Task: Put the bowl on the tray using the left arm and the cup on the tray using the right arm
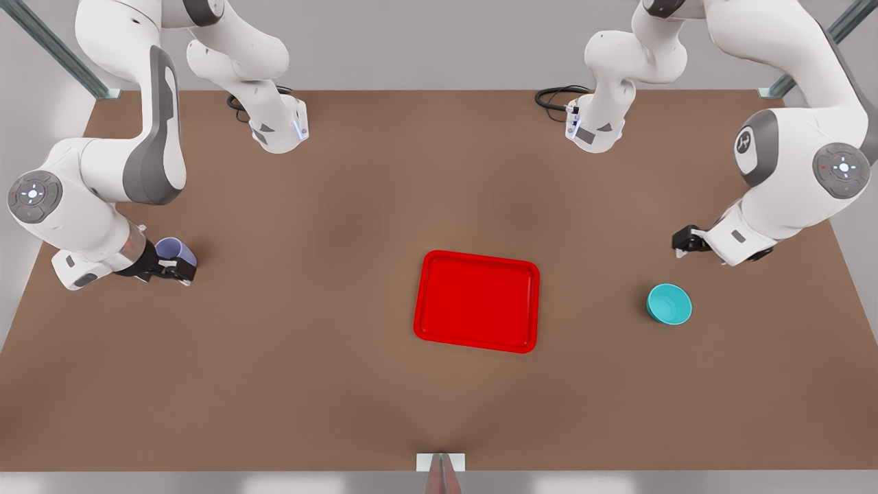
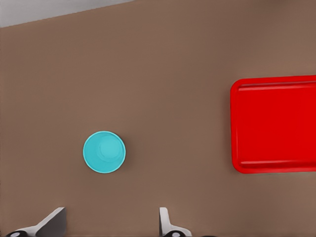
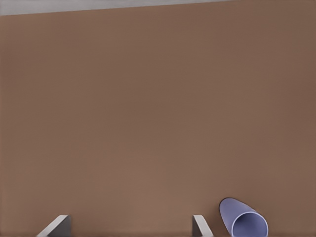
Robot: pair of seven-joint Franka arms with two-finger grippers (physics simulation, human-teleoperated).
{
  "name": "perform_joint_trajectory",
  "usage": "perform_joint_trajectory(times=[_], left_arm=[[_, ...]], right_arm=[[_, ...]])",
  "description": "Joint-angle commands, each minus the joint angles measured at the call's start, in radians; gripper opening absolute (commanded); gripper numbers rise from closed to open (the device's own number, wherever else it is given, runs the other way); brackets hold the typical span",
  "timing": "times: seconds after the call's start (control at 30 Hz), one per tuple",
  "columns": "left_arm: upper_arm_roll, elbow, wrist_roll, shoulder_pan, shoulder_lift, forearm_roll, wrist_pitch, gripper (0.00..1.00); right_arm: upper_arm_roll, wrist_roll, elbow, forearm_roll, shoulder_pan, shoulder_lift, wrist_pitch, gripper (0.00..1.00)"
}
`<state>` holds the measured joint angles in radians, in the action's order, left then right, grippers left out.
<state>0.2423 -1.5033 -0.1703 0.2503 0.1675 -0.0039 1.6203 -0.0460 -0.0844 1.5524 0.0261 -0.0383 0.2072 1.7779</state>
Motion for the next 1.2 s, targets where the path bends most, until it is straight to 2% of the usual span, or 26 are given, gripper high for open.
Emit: perform_joint_trajectory(times=[0.0, 0.07, 0.1, 0.17, 0.2, 0.33, 0.4, 0.57, 0.87, 0.9, 0.93, 1.03, 1.07, 1.13, 1.17], left_arm=[[0.002, 0.002, -0.002, 0.001, 0.007, 0.01, -0.005, 1.0], [0.005, 0.005, 0.002, 0.0, 0.081, 0.004, -0.017, 1.0], [0.005, 0.006, 0.005, -0.002, 0.165, -0.005, 0.003, 1.0], [0.003, 0.006, -0.046, -0.117, 0.286, -0.145, 0.093, 1.0], [0.002, 0.0, -0.241, -0.192, 0.359, -0.237, 0.142, 1.0], [0.003, -0.029, -0.652, -0.309, 0.472, -0.288, 0.23, 1.0], [0.002, -0.035, -0.661, -0.327, 0.517, -0.314, 0.265, 1.0], [0.003, -0.034, -0.537, -0.341, 0.583, -0.38, 0.271, 1.0], [0.005, -0.037, -0.538, -0.341, 0.584, -0.357, 0.355, 1.0], [0.005, -0.044, -0.537, -0.341, 0.584, -0.355, 0.354, 0.97], [0.005, -0.052, -0.537, -0.341, 0.586, -0.355, 0.357, 0.85], [0.005, -0.057, -0.538, -0.341, 0.598, -0.355, 0.359, 0.81], [0.005, -0.057, -0.537, -0.341, 0.598, -0.355, 0.359, 0.59], [0.005, -0.057, -0.537, -0.341, 0.598, -0.354, 0.355, 0.35], [0.005, -0.057, -0.535, -0.339, 0.598, -0.354, 0.355, 0.27]], right_arm=[[0.0, 0.0, 0.0, 0.0, 0.0, 0.0, 0.0, 1.0], [0.0, 0.0, 0.0, 0.0, 0.0, 0.0, 0.0, 1.0], [0.0, 0.002, 0.0, 0.0, 0.0, 0.0, 0.0, 1.0], [0.0, 0.0, 0.0, 0.0, 0.0, 0.0, 0.0, 1.0], [0.0, 0.002, 0.0, 0.0, 0.0, 0.0, 0.0, 1.0], [0.0, 0.002, 0.0, 0.0, 0.0, 0.0, 0.0, 1.0], [0.0, 0.0, 0.0, 0.0, 0.0, 0.0, 0.0, 1.0], [0.002, 0.0, 0.0, 0.0, -0.002, 0.001, 0.0, 1.0], [0.002, 0.0, -0.005, 0.0, -0.002, 0.003, 0.0, 1.0], [0.002, 0.0, -0.005, 0.0, -0.002, 0.003, 0.0, 1.0], [0.002, 0.0, -0.005, 0.0, -0.002, 0.003, 0.0, 1.0], [0.002, 0.0, -0.005, 0.0, -0.003, 0.003, 0.0, 1.0], [0.002, 0.0, -0.005, 0.0, -0.003, 0.001, 0.0, 1.0], [0.002, 0.002, -0.006, 0.0, -0.002, 0.003, 0.002, 1.0], [0.002, 0.002, -0.006, 0.0, -0.003, 0.005, 0.011, 1.0]])
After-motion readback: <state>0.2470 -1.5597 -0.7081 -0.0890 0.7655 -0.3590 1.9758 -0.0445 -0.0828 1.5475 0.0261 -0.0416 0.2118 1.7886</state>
